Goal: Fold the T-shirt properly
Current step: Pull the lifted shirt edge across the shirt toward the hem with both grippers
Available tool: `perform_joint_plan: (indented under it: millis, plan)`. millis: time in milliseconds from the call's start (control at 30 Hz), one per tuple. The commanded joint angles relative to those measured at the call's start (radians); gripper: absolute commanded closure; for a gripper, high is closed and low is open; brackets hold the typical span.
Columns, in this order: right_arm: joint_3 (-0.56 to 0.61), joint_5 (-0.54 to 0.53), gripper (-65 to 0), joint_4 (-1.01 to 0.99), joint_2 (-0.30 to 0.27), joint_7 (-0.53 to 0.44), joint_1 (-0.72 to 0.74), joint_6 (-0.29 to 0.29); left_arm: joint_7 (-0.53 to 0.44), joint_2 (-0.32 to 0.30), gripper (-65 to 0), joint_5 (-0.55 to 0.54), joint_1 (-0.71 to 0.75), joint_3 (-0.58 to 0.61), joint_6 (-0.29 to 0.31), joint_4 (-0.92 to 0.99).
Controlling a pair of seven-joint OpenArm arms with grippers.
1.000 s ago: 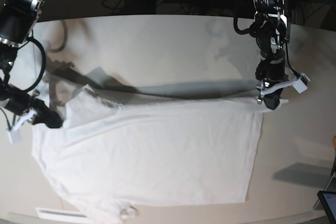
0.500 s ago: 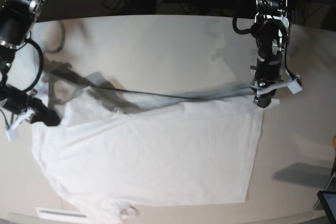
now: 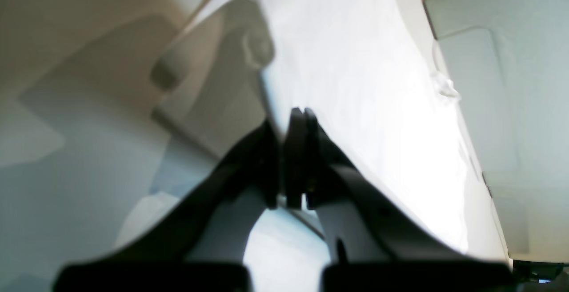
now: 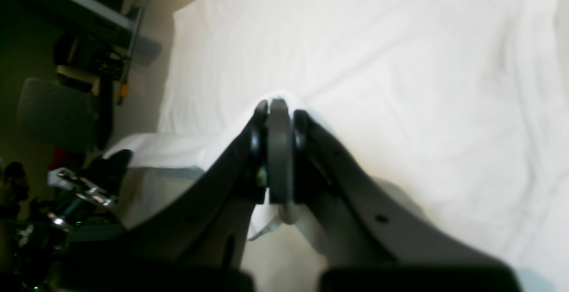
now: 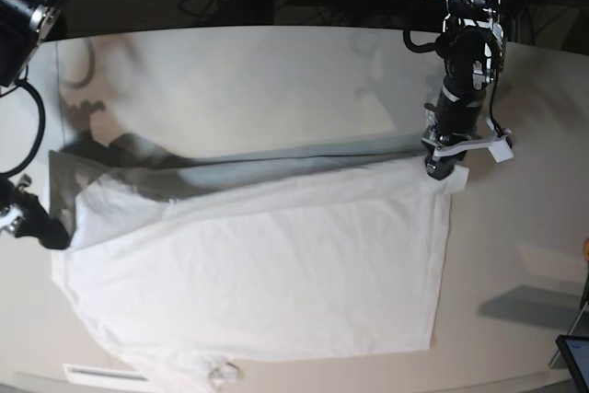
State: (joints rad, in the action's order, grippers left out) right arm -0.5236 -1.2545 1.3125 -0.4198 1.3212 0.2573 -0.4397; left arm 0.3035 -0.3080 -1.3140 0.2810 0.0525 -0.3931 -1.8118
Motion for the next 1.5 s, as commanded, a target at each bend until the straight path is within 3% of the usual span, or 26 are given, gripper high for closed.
perform_joint_plan:
  millis: [0,167,267,467,833,1133,1467]
  plan:
    - [-0.002,-0.02,-0.1,-0.003,-0.021,-0.021,0.021,0.0,-0.01,-0.009,0.0,-0.002,-0.012,-0.007,0.013,-0.026]
    - [0.07,-0.018,-0.1,-0.072,-0.012,-0.029,0.05,0.0,-0.011,-0.003,0.0,-0.003,-0.018,-0.016,0.013,-0.041]
    - [0.124,-0.018,-0.1,-0.089,-0.014,-0.084,0.064,0.006,-0.011,-0.003,0.0,-0.002,-0.042,-0.018,0.013,-0.039]
    - [0.194,-0.018,-0.1,-0.098,-0.011,-0.114,0.115,0.069,-0.017,-0.004,0.0,0.0,-0.07,-0.021,0.01,-0.038]
    - [0.216,-0.017,-0.1,-0.222,-0.017,-0.145,0.193,0.074,-0.019,-0.004,0.0,-0.002,-0.136,-0.023,0.007,0.034]
    - [0.214,0.124,-0.1,-0.296,-0.011,-0.171,0.247,0.063,-0.02,-0.003,0.0,-0.005,-0.182,-0.023,0.007,0.1]
    - [0.214,0.187,-0.1,-0.402,-0.011,-0.18,0.322,0.061,-0.02,-0.003,0.0,-0.005,-0.202,-0.023,0.007,0.134]
